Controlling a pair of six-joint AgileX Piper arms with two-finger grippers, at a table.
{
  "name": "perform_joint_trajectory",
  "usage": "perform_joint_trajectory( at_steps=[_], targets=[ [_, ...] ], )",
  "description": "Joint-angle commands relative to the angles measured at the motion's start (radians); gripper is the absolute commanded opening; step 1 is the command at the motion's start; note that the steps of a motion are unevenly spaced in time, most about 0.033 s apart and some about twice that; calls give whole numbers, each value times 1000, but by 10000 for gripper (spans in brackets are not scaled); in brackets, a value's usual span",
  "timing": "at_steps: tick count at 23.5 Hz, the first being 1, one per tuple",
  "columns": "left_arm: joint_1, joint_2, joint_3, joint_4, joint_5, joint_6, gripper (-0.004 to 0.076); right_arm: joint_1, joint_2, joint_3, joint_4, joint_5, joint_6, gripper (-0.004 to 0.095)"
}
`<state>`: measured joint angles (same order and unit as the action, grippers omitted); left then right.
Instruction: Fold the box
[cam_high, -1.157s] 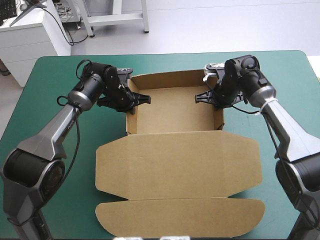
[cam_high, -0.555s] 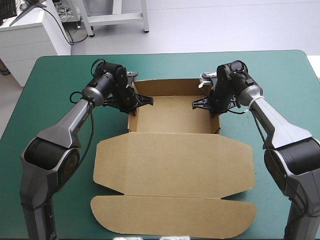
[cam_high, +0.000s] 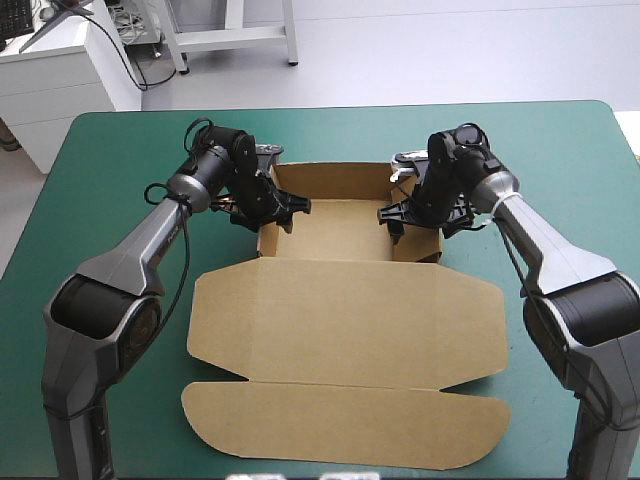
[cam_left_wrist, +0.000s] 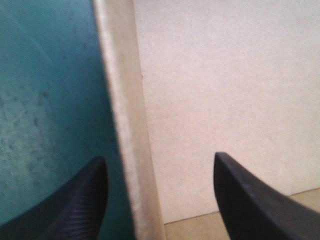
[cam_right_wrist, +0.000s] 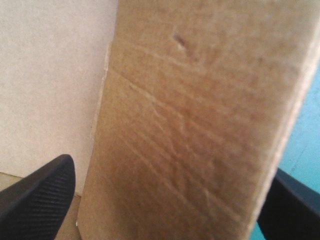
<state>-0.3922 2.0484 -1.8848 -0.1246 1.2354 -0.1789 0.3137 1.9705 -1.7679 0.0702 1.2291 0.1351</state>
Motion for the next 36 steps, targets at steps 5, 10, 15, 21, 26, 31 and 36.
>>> perform_joint_trajectory(
  at_steps=[5,10,15,21,26,31,36],
  targets=[
    [-2,-54,-55,0,50,1,535,-2,-52,-99,1,22,-2,910],
    [5,-71,-165,22,59,3,534,-2,-74,-219,1,22,5,909],
    [14,-175,-259,31,60,36,463,-4,-176,-242,-23,23,5,909],
    [14,-519,-76,33,61,143,-8,-4,-391,-30,-59,22,-2,906],
    [14,-860,280,24,59,160,-8,-4,-389,4,-63,-7,27,905],
    [14,-1144,588,24,48,162,-8,-4,-278,2,-62,-73,52,905],
    [14,-1317,783,-9,-26,162,-8,-7,-192,2,-58,-91,62,905]
  ],
)
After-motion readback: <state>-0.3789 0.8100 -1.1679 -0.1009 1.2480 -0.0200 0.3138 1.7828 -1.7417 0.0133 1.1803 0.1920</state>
